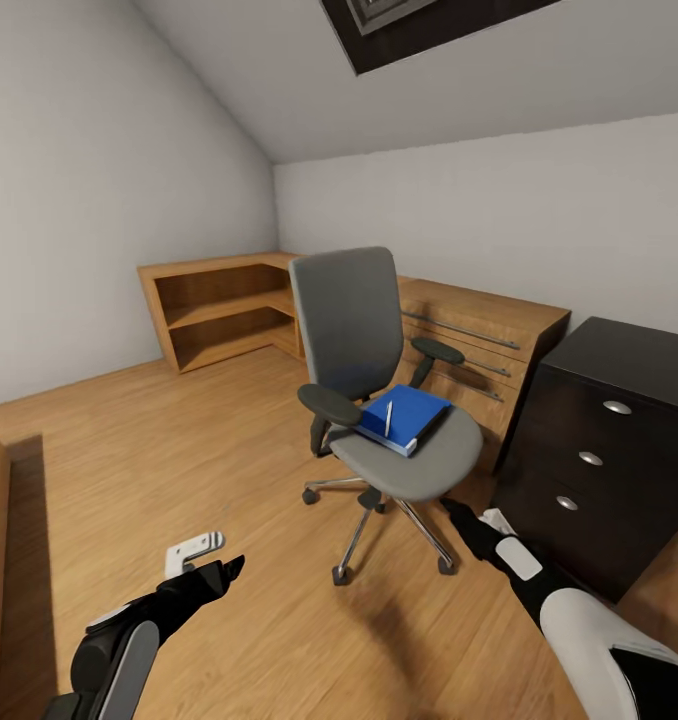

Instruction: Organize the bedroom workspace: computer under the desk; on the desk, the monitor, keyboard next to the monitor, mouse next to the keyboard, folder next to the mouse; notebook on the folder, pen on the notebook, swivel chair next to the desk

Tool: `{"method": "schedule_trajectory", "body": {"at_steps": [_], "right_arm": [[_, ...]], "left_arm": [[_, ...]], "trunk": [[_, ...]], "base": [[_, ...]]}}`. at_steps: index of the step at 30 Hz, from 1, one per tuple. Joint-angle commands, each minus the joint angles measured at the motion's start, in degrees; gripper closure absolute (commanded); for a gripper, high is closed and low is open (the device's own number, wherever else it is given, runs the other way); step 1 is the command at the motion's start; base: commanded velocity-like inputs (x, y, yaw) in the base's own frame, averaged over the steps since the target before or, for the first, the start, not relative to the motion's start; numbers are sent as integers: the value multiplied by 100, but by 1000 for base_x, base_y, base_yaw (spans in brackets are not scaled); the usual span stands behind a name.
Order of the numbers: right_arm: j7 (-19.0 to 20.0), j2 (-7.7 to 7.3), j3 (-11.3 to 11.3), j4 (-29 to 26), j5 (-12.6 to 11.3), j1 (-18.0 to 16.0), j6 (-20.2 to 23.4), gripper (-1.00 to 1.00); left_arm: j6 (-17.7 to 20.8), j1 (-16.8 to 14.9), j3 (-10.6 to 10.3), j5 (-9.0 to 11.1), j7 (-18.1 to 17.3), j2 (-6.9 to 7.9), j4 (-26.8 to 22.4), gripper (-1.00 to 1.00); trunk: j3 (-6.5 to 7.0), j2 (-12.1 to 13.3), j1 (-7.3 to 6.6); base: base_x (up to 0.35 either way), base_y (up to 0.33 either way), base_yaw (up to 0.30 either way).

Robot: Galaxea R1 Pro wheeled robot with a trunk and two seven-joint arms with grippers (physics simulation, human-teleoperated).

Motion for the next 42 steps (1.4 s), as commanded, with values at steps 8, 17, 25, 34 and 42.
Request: {"method": "schedule_trajectory", "body": {"at_steps": [8,17,25,34,42], "right_arm": [[73,6,-32,15,-19,0,151,-100],[80,23,-13,15,-19,0,161,-100],[83,25,-14,15,-19,1,162,-100],[83,25,-15,15,-11,0,154,-100],[83,25,-8,15,-11,3,151,-100]], "left_arm": [[28,-3,-23,61,43,-4,-7,-100],[23,-3,-90,61,43,-5,-7,-100],[13,-3,-103,61,43,-4,-7,-100],[15,-3,-103,61,43,-4,-7,-100],[19,-3,-97,61,43,-4,-7,-100]], "trunk": [[-5,-2,-1],[-5,-2,-1],[-5,-2,-1],[-5,-2,-1],[-5,-2,-1]], "base": [[30,0,0],[167,0,0],[169,0,0],[307,0,0],[307,0,0]]}}
